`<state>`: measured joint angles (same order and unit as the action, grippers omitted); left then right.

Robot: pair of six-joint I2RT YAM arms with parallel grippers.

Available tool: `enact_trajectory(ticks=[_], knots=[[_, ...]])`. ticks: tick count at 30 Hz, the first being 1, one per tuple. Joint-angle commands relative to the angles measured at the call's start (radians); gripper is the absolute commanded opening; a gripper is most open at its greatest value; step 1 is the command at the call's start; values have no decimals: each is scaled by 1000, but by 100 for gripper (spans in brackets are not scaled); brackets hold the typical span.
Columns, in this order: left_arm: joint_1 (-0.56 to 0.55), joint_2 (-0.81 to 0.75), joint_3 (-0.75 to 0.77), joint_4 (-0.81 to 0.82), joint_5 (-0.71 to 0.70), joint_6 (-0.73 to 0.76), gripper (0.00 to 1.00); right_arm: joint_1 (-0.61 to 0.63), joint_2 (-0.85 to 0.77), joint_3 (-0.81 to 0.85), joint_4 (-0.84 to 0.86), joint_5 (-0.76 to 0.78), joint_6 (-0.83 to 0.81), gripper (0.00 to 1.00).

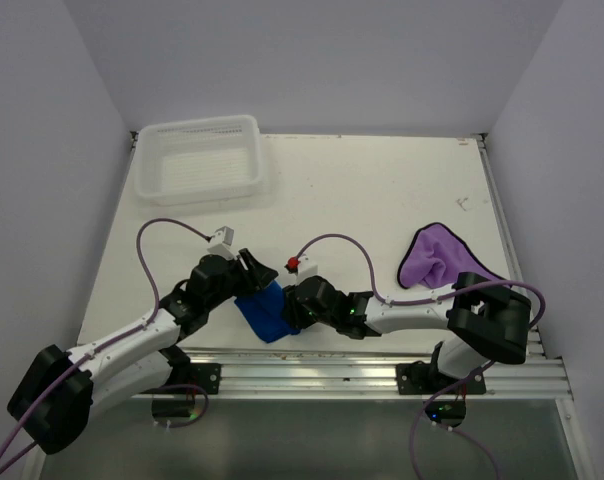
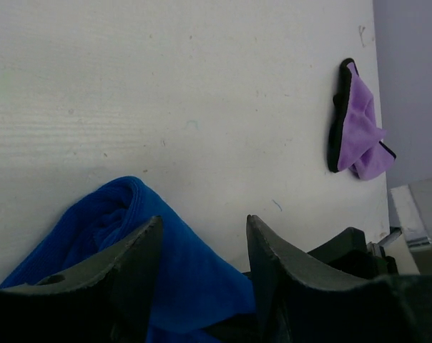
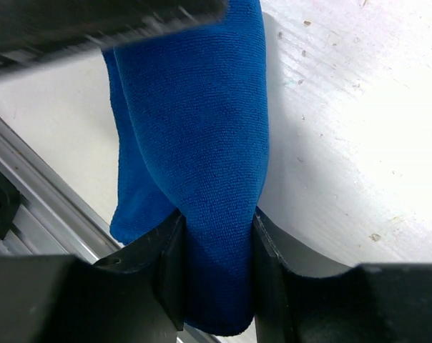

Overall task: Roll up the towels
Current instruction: Roll the towel

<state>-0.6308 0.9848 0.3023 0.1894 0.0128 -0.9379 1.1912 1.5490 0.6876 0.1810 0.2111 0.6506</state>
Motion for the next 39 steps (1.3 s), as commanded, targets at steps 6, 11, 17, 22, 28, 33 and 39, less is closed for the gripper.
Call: enact_trajectory(ticks=[6, 11, 17, 22, 28, 33, 39], knots=[[-4, -202, 69, -241, -169, 59, 56, -1, 43, 30, 9, 37, 17, 31], [-4, -288, 12, -278, -168, 13, 54, -1, 48, 36, 2, 62, 40, 29], [-4, -333, -106, -254, -122, -33, 34, -2, 49, 43, -9, 94, 69, 28], [-6, -282, -144, -222, -86, -45, 15, -13, 43, 33, -12, 113, 112, 28], [-7, -270, -193, -160, -56, -67, 5, -19, 43, 23, -8, 106, 147, 28], [-9, -297, -215, -171, -62, -72, 5, -22, 46, 21, -6, 103, 165, 29], [-12, -238, -249, -116, -57, -75, 5, -25, 59, 23, 11, 96, 184, 29]])
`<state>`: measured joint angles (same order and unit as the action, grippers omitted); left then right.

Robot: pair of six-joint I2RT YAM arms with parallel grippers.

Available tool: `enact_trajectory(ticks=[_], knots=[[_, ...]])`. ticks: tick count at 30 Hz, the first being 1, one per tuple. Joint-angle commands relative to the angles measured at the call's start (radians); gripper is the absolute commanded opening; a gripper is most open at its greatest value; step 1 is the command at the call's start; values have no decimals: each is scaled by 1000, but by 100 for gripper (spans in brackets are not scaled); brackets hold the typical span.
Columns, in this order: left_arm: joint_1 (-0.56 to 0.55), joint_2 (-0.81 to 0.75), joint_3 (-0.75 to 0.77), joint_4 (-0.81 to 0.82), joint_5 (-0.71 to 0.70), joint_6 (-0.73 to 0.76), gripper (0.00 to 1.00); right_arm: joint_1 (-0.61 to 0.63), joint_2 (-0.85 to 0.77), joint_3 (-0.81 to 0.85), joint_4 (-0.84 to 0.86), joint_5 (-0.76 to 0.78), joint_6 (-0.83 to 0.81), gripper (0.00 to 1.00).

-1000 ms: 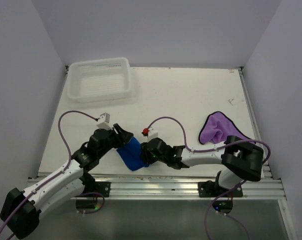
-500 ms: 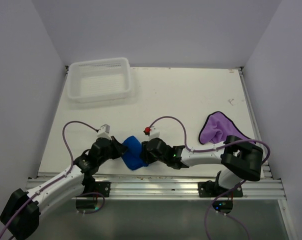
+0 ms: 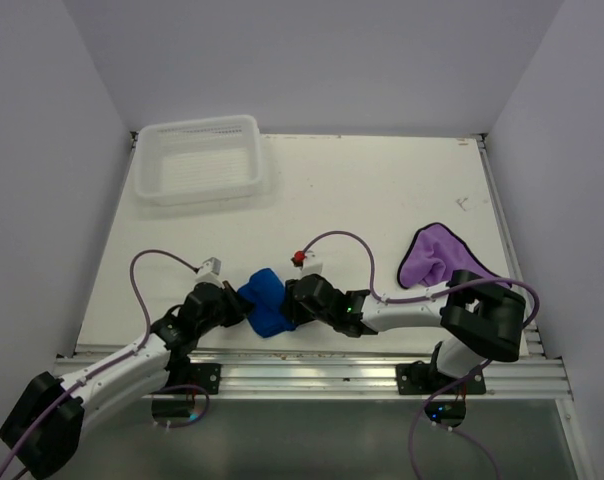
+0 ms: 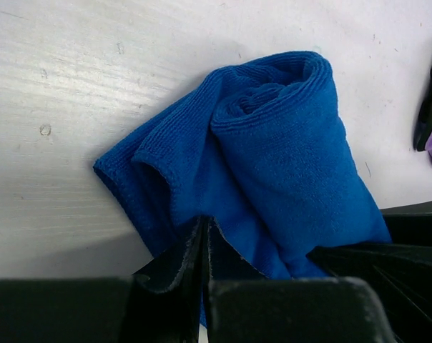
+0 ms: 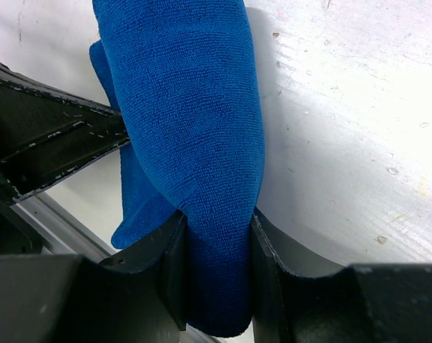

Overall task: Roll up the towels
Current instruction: Roll the towel

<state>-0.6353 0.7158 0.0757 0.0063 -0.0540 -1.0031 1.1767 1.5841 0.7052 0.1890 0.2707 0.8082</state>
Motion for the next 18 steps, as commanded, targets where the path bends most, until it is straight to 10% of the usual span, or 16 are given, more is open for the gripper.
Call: enact_trajectory(ticks=[1, 18], knots=[[-9, 37, -27, 69, 5, -9, 5, -12, 24, 7, 4, 36, 29, 29], [-18, 40, -50, 63, -6, -22, 2, 17, 10, 56, -117, 203, -13, 30]])
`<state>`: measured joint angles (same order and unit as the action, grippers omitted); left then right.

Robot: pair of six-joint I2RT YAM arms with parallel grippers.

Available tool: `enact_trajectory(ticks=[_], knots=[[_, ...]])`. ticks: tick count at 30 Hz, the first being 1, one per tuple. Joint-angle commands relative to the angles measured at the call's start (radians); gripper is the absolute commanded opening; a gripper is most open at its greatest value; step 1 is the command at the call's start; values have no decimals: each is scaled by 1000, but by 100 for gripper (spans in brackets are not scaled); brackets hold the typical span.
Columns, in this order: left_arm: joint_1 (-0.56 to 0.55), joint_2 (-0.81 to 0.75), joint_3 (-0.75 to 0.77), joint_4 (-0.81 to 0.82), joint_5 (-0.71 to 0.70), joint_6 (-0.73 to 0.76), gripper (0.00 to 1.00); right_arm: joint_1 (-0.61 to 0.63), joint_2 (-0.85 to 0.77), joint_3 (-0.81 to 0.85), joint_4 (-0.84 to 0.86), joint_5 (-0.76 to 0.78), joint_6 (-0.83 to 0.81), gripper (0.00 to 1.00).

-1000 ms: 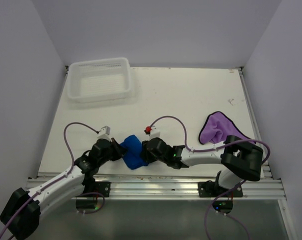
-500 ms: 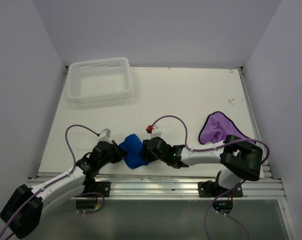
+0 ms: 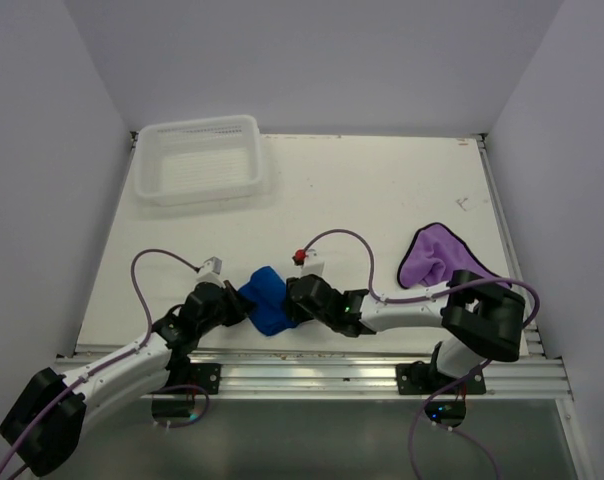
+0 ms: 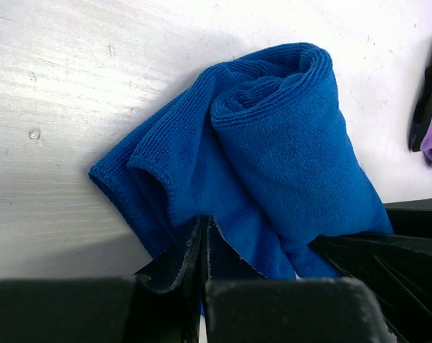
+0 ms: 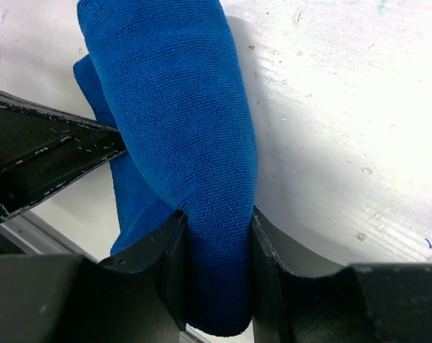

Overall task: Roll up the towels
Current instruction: Roll the towel

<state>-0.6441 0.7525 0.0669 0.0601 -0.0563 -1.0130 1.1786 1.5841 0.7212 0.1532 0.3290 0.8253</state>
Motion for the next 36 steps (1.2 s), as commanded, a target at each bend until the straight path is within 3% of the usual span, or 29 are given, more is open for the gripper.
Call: enact_trajectory(ticks=[1, 12, 18, 23, 31, 36], knots=[[-11, 2, -41, 9, -5, -12, 2, 33, 19, 61, -116, 168, -43, 31], [-15, 19, -21, 1, -8, -9, 3, 164, 125, 198, -239, 334, -107, 31], [-16, -34, 23, -58, -16, -10, 21, 187, 166, 228, -274, 381, -133, 31], [-17, -99, 117, -170, -69, -1, 29, 199, 183, 233, -299, 436, -124, 32], [-15, -116, 250, -210, -74, -18, 31, 213, 244, 293, -374, 553, -101, 36], [-14, -65, 261, -120, -73, -39, 33, 219, 260, 296, -370, 571, -87, 36]])
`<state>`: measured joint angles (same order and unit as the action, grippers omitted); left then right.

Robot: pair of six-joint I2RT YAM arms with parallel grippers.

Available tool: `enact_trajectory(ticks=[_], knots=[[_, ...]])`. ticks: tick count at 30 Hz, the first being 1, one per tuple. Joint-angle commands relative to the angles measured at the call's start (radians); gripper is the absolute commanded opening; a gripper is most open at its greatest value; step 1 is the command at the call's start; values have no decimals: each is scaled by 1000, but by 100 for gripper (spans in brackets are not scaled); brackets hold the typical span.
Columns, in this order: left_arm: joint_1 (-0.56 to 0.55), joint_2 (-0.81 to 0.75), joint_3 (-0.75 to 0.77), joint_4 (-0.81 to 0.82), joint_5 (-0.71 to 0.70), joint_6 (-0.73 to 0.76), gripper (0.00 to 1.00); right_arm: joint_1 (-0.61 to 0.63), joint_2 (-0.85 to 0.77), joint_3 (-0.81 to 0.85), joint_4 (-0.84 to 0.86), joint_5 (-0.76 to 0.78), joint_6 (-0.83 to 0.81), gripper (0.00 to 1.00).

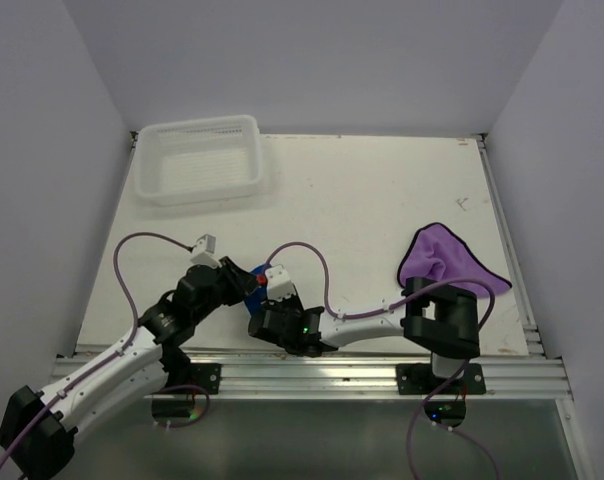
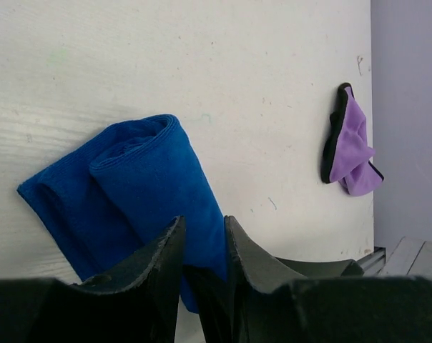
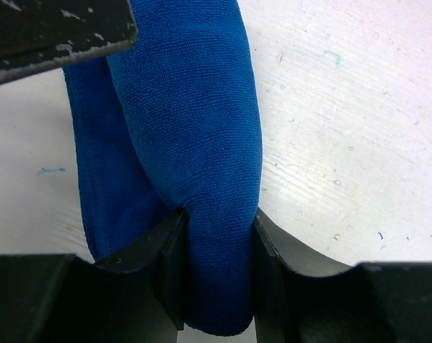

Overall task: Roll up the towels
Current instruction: Roll the towel

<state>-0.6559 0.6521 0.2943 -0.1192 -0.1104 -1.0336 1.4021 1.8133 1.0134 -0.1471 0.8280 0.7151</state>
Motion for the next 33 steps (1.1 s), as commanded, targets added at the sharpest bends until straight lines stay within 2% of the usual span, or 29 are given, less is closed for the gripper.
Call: enact_trajectory(ticks=[1, 6, 11, 16, 23, 30, 33], knots=[[-1, 53, 37, 76, -12, -20, 33, -6, 32, 2, -65, 71, 24, 36], [-2, 177, 31, 252, 14, -28, 33, -5, 18, -19, -26, 57, 12, 36], [-1, 268, 16, 342, 43, -40, 32, -5, 3, -42, -5, 56, 6, 36], [1, 284, 3, 294, 9, -33, 32, -5, -20, -58, 7, 39, 6, 42], [6, 261, -37, 236, -23, -13, 32, -6, -72, -68, 37, -24, -17, 62], [10, 268, -53, 208, -46, 9, 32, -6, -178, -122, 75, -65, -25, 64], [12, 287, -52, 204, -49, 21, 32, -8, -256, -183, 171, -137, -61, 65]])
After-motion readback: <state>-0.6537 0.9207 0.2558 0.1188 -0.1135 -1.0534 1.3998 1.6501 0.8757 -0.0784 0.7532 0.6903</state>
